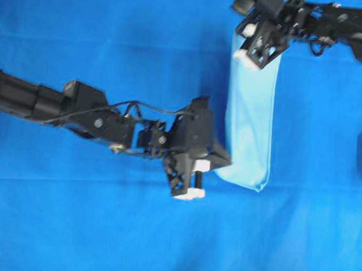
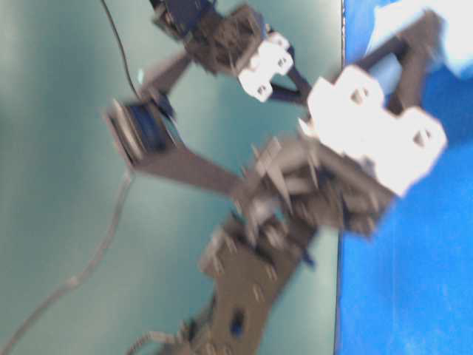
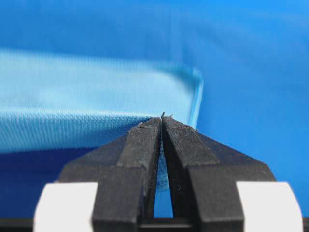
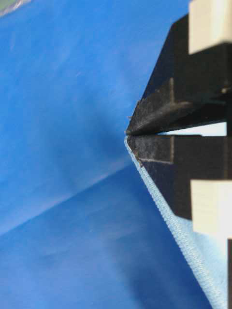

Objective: Fold the light blue towel.
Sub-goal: 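Lay the towel down as a vertical strip and open both grippers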

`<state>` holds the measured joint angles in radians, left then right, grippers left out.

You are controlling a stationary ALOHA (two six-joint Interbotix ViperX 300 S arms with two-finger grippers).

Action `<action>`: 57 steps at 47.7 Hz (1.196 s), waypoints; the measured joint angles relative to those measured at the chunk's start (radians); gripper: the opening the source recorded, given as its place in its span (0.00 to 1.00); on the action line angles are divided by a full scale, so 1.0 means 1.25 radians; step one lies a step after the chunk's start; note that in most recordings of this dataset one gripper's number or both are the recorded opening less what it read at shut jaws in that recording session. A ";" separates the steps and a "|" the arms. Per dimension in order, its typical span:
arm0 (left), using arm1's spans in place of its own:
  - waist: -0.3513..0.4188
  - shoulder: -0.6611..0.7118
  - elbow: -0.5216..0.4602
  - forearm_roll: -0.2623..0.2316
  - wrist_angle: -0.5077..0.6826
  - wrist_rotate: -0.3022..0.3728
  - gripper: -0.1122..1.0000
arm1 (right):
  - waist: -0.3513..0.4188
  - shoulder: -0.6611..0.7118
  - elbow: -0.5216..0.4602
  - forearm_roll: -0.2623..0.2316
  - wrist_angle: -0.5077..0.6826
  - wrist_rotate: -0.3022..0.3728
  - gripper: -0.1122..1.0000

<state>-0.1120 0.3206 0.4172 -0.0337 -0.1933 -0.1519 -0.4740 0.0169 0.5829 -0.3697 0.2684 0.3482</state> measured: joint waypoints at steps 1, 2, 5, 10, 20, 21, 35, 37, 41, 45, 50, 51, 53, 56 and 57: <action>-0.002 -0.005 0.011 0.000 0.001 -0.007 0.12 | 0.002 0.006 -0.005 0.000 -0.001 0.000 0.12; -0.004 -0.009 0.023 0.000 0.001 -0.016 0.12 | 0.006 0.015 -0.013 0.001 -0.002 0.001 0.12; -0.007 -0.020 0.048 0.000 0.000 -0.036 0.12 | 0.015 0.033 -0.033 0.000 -0.005 0.002 0.12; -0.016 -0.033 0.082 0.000 0.001 -0.059 0.12 | 0.027 0.050 -0.056 0.001 -0.007 0.004 0.12; -0.022 -0.050 0.112 0.000 0.001 -0.067 0.12 | 0.036 0.064 -0.072 0.000 -0.022 0.007 0.12; -0.022 -0.050 0.113 0.000 0.000 -0.067 0.12 | 0.037 0.064 -0.072 0.000 -0.022 0.009 0.12; -0.022 -0.050 0.114 0.000 0.001 -0.066 0.19 | 0.036 0.079 -0.072 0.001 -0.038 0.012 0.12; -0.027 -0.050 0.114 0.000 0.001 -0.066 0.26 | 0.036 0.081 -0.072 0.002 -0.042 0.012 0.12; -0.055 -0.050 0.115 0.001 0.005 -0.064 0.46 | 0.027 0.081 -0.075 0.002 -0.048 0.013 0.22; -0.079 -0.050 0.115 0.002 0.018 -0.056 0.68 | 0.016 0.082 -0.075 0.004 -0.047 0.015 0.45; -0.075 -0.056 0.115 0.002 0.050 -0.060 0.80 | 0.017 0.081 -0.075 0.005 -0.038 0.015 0.68; -0.074 -0.061 0.115 0.002 0.059 -0.059 0.81 | 0.018 0.081 -0.075 0.005 -0.036 0.015 0.70; -0.074 -0.076 0.115 0.001 0.090 -0.060 0.80 | 0.021 0.080 -0.072 0.005 -0.029 0.015 0.69; -0.075 -0.103 0.115 0.001 0.131 -0.059 0.80 | 0.021 0.070 -0.061 0.005 -0.023 0.015 0.66; -0.076 -0.114 0.115 0.001 0.147 -0.059 0.80 | 0.021 0.064 -0.058 0.005 -0.022 0.013 0.66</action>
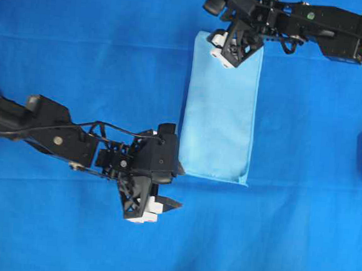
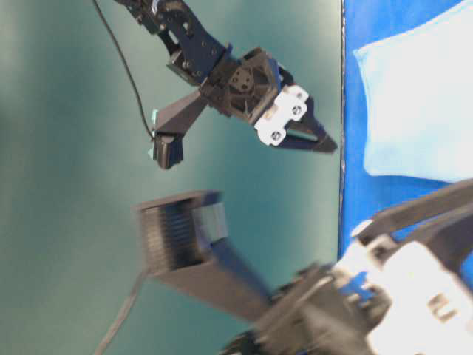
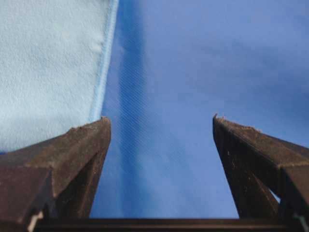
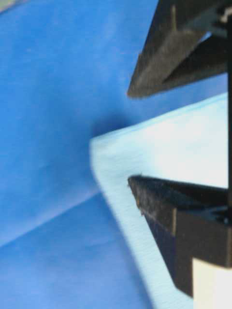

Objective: Fold the light blue towel.
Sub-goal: 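Lay the towel down as a vertical strip and open both grippers, then retract both grippers to the sides of the table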

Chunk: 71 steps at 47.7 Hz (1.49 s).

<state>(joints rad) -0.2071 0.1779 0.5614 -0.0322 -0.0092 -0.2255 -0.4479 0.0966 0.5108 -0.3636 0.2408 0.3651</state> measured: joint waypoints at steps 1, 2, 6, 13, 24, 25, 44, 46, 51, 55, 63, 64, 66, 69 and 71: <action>0.000 -0.010 0.000 0.000 0.015 0.000 0.80 | -0.001 -0.007 0.006 0.000 0.001 0.001 0.66; -0.001 -0.018 0.000 0.000 0.027 -0.001 0.80 | -0.001 -0.013 0.011 0.000 0.001 0.001 0.66; -0.001 -0.059 0.004 0.000 0.074 0.000 0.80 | -0.005 -0.047 0.037 0.000 0.004 0.001 0.66; 0.000 -0.128 0.023 0.001 0.104 0.000 0.80 | 0.001 -0.142 0.109 0.000 0.002 -0.001 0.66; 0.025 -0.205 0.086 0.004 0.032 0.027 0.80 | 0.070 -0.357 0.258 0.000 -0.034 -0.004 0.66; 0.031 -0.212 0.096 0.004 0.018 0.033 0.80 | 0.080 -0.384 0.279 0.000 -0.045 -0.004 0.66; 0.144 -0.390 0.299 0.004 -0.199 0.117 0.80 | 0.184 -0.747 0.468 0.000 -0.101 -0.004 0.66; 0.153 -0.416 0.323 0.005 -0.214 0.118 0.80 | 0.184 -0.766 0.488 0.000 -0.109 -0.005 0.66; 0.173 -0.491 0.383 0.005 -0.229 0.121 0.80 | 0.184 -0.796 0.538 0.000 -0.146 -0.002 0.66; 0.185 -0.558 0.430 0.004 -0.231 0.131 0.80 | 0.184 -0.805 0.568 0.000 -0.175 -0.002 0.66; 0.218 -0.680 0.512 0.005 -0.232 0.145 0.80 | 0.184 -0.798 0.598 0.000 -0.212 0.000 0.66; 0.221 -0.692 0.518 0.004 -0.232 0.146 0.80 | 0.184 -0.796 0.599 0.000 -0.212 0.000 0.66; 0.227 -0.719 0.529 0.004 -0.231 0.148 0.80 | 0.185 -0.790 0.600 0.000 -0.214 0.000 0.66; 0.229 -0.740 0.533 0.004 -0.227 0.152 0.80 | 0.184 -0.787 0.600 0.001 -0.214 0.001 0.66; 0.229 -0.751 0.534 0.004 -0.220 0.155 0.80 | 0.185 -0.787 0.600 0.002 -0.216 0.000 0.66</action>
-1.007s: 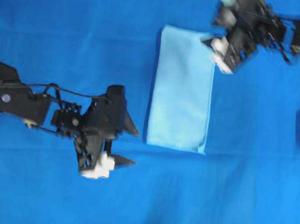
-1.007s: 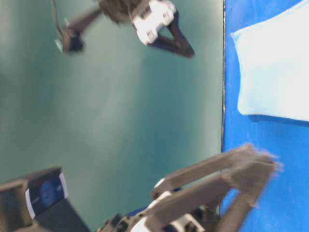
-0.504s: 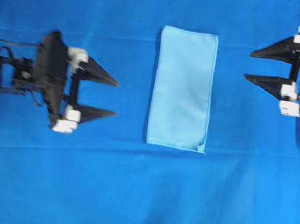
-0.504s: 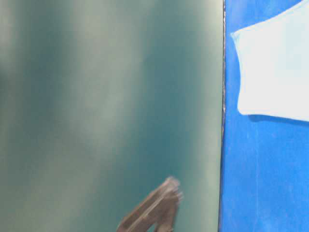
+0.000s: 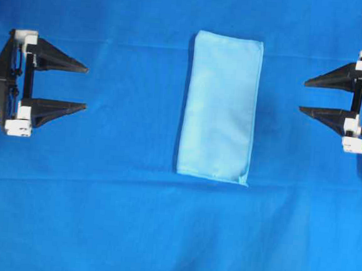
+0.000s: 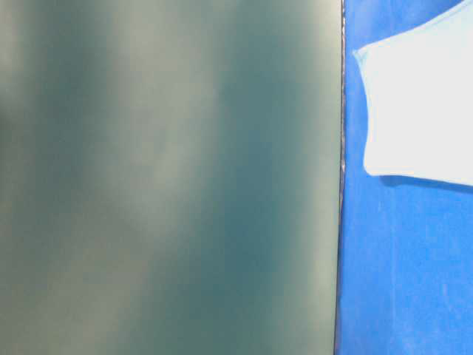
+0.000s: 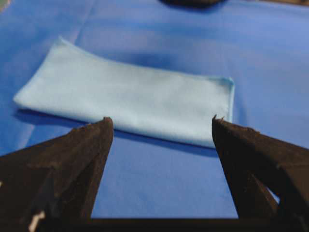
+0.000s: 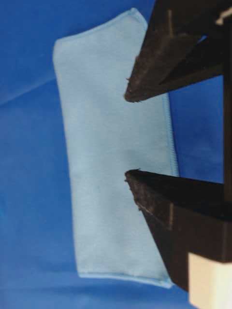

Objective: Fold the light blue towel.
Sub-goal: 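Retract both grippers to the sides of the table, then move both grippers to the far end of the towel strip and grasp its corners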

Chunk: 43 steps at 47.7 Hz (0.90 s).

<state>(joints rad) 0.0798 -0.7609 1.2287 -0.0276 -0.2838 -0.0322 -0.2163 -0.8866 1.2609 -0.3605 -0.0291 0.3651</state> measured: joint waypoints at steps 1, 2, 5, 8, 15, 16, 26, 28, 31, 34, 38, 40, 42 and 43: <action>0.000 -0.004 0.001 0.001 0.002 0.000 0.80 | 0.000 0.001 0.000 0.000 0.000 0.001 0.66; 0.000 -0.007 0.001 0.001 0.006 0.001 0.80 | 0.000 0.001 0.000 0.001 -0.001 0.001 0.66; 0.001 -0.012 0.001 0.001 0.017 0.001 0.80 | 0.000 0.001 0.000 0.002 -0.004 0.001 0.66; 0.001 -0.012 0.001 0.000 0.023 0.002 0.80 | -0.001 0.001 0.000 0.002 -0.006 0.001 0.66; 0.000 -0.005 0.001 0.000 0.016 0.001 0.80 | 0.000 0.002 0.000 0.010 -0.015 0.002 0.66; 0.001 -0.001 0.000 0.000 0.009 0.002 0.80 | 0.000 0.002 0.000 0.011 -0.016 0.002 0.66; 0.001 0.107 -0.039 0.000 -0.083 0.009 0.80 | -0.023 0.049 -0.032 0.017 -0.017 0.002 0.66; 0.001 0.141 -0.055 0.001 -0.097 0.010 0.80 | -0.034 0.069 -0.042 0.017 -0.017 0.002 0.66; 0.010 0.206 -0.090 0.001 -0.114 0.013 0.80 | -0.053 0.099 -0.055 0.017 -0.017 0.002 0.66; 0.026 0.271 -0.126 0.001 -0.117 0.022 0.80 | -0.077 0.139 -0.071 0.017 -0.018 0.001 0.66; 0.060 0.350 -0.182 0.001 -0.117 0.036 0.80 | -0.121 0.199 -0.092 0.015 -0.021 -0.005 0.65; 0.079 0.385 -0.209 0.000 -0.118 0.040 0.80 | -0.146 0.231 -0.101 0.013 -0.022 -0.007 0.66; 0.099 0.425 -0.234 0.001 -0.118 0.043 0.80 | -0.171 0.260 -0.108 0.013 -0.022 -0.007 0.66; 0.108 0.442 -0.247 0.001 -0.118 0.043 0.80 | -0.182 0.275 -0.113 0.012 -0.023 -0.007 0.66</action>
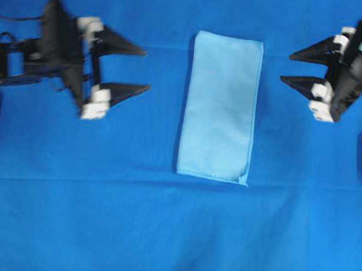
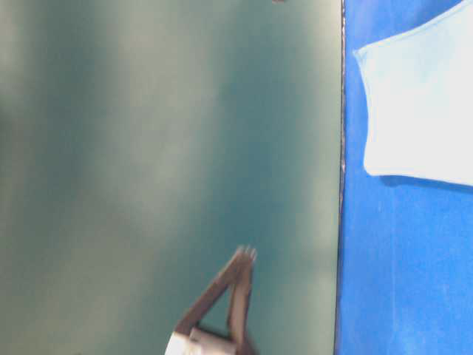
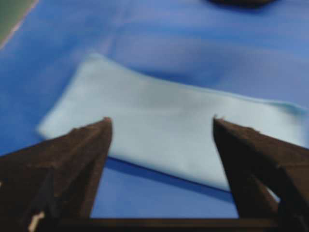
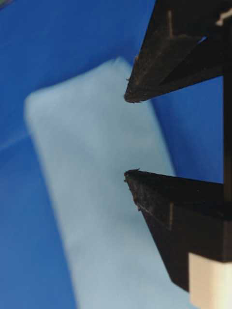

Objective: Fold the light blue towel.
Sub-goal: 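Move both grippers to the far end of the towel strip and grasp its corners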

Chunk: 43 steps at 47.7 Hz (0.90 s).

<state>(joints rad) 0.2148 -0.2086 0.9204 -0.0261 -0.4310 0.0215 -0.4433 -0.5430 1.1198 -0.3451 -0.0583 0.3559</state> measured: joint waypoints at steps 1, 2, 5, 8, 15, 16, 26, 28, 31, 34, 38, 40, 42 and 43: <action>0.009 0.020 -0.015 0.000 0.000 0.000 0.80 | -0.012 0.016 -0.005 -0.002 0.000 0.000 0.66; 0.017 0.038 -0.028 -0.001 0.000 0.000 0.80 | -0.022 0.032 -0.010 -0.004 0.000 -0.001 0.66; 0.045 0.090 -0.065 0.000 0.000 0.001 0.80 | -0.050 0.087 -0.028 -0.012 0.000 -0.004 0.66; 0.063 0.136 -0.097 0.000 0.000 0.000 0.80 | -0.071 0.131 -0.043 -0.021 -0.001 -0.005 0.66; 0.086 0.247 -0.164 0.000 0.000 0.001 0.80 | -0.115 0.238 -0.087 -0.038 -0.009 -0.005 0.66; 0.090 0.261 -0.172 0.000 0.000 0.001 0.80 | -0.119 0.250 -0.093 -0.039 -0.011 -0.004 0.66; 0.128 0.374 -0.228 0.000 -0.001 0.001 0.80 | -0.136 0.373 -0.152 -0.060 -0.053 -0.005 0.66; 0.136 0.393 -0.238 0.000 0.000 0.001 0.80 | -0.141 0.400 -0.167 -0.061 -0.059 -0.005 0.66; 0.148 0.414 -0.252 -0.001 0.000 0.001 0.80 | -0.148 0.430 -0.180 -0.064 -0.060 -0.005 0.66; 0.157 0.432 -0.266 -0.001 0.000 0.000 0.80 | -0.153 0.455 -0.195 -0.064 -0.061 -0.006 0.66; 0.164 0.460 -0.288 -0.001 0.000 0.001 0.80 | -0.157 0.485 -0.209 -0.064 -0.063 -0.005 0.66; 0.164 0.472 -0.297 0.000 0.000 0.000 0.80 | -0.157 0.497 -0.215 -0.065 -0.063 -0.006 0.66; 0.163 0.482 -0.304 0.000 0.000 0.000 0.80 | -0.157 0.507 -0.220 -0.065 -0.063 -0.006 0.66; 0.163 0.488 -0.310 -0.001 0.000 -0.004 0.80 | -0.157 0.512 -0.222 -0.065 -0.063 -0.006 0.66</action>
<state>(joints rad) 0.4188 0.4019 0.5323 -0.0276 -0.4310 0.0169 -0.6397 0.0966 0.8422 -0.4264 -0.1365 0.3482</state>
